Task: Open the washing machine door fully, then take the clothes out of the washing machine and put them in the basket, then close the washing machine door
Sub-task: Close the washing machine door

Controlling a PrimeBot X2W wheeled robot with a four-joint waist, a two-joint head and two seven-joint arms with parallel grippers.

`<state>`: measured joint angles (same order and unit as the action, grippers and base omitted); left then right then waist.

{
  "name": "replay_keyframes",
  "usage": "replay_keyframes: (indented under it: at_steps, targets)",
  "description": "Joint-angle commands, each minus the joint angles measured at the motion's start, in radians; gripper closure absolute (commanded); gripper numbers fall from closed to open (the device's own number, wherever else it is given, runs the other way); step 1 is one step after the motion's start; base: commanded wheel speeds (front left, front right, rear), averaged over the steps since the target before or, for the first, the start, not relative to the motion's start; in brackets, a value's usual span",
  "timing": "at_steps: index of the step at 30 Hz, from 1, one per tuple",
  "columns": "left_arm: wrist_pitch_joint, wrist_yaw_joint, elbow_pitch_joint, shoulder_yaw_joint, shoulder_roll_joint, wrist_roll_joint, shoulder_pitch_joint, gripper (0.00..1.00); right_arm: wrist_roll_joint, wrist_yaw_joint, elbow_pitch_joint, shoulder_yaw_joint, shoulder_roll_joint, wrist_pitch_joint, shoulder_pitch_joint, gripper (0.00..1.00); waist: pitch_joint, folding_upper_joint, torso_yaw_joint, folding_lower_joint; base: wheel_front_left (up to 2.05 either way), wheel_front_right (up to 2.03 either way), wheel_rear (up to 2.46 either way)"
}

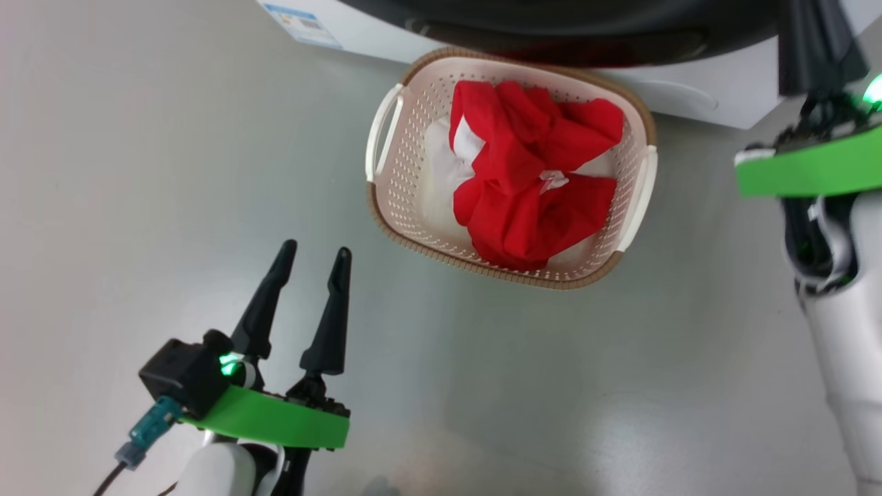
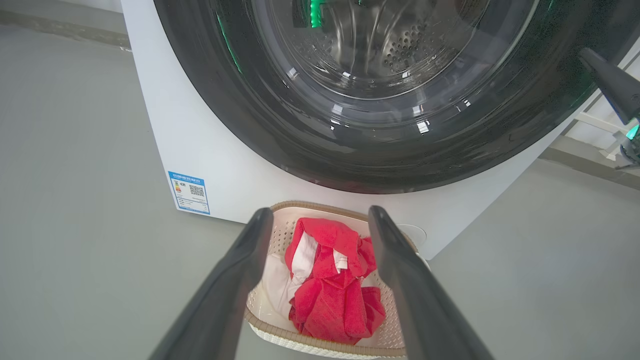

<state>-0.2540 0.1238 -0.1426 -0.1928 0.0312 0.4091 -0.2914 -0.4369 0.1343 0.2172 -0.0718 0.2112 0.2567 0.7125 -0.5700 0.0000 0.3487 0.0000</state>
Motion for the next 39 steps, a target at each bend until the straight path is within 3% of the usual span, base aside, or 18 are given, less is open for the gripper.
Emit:
replay_keyframes:
  at_steps: [1,4,5,6,19,39]
  targets:
    - [-0.008,-0.002,0.017,0.044,0.019,-0.003,0.015,0.00,-0.013,-0.004,-0.021,-0.026,-0.018,0.005,-0.054,0.86,0.020,0.0000,-0.013,0.0000,0.00,0.00,0.00]
    - [-0.008,-0.001,0.014,0.053,0.019,-0.012,0.019,0.00,-0.016,-0.004,-0.024,-0.034,-0.020,0.005,-0.090,0.53,0.039,0.0000,-0.022,0.0000,0.00,0.00,0.00]
    - [-0.008,-0.001,0.013,0.055,0.019,-0.017,0.020,0.00,-0.016,-0.004,-0.024,-0.035,-0.021,0.005,-0.103,0.20,0.047,0.0000,-0.026,0.0000,0.00,0.00,0.00]
    - [-0.008,0.000,0.012,0.059,0.019,-0.022,0.021,0.00,-0.017,-0.004,-0.022,-0.036,-0.023,0.005,-0.116,0.00,0.055,0.0000,-0.030,0.0000,0.00,0.00,0.00]
    - [-0.008,0.005,-0.007,0.104,0.019,-0.074,0.058,0.00,-0.025,-0.004,0.009,-0.068,-0.040,0.005,-0.283,0.00,0.167,0.0000,-0.089,0.0000,0.00,0.00,0.00]
    - [-0.008,0.007,-0.011,0.152,0.019,-0.143,0.150,0.00,-0.021,-0.004,0.041,-0.066,-0.066,0.005,-0.531,0.00,0.295,0.0000,-0.240,0.0000,0.00,0.00,0.00]
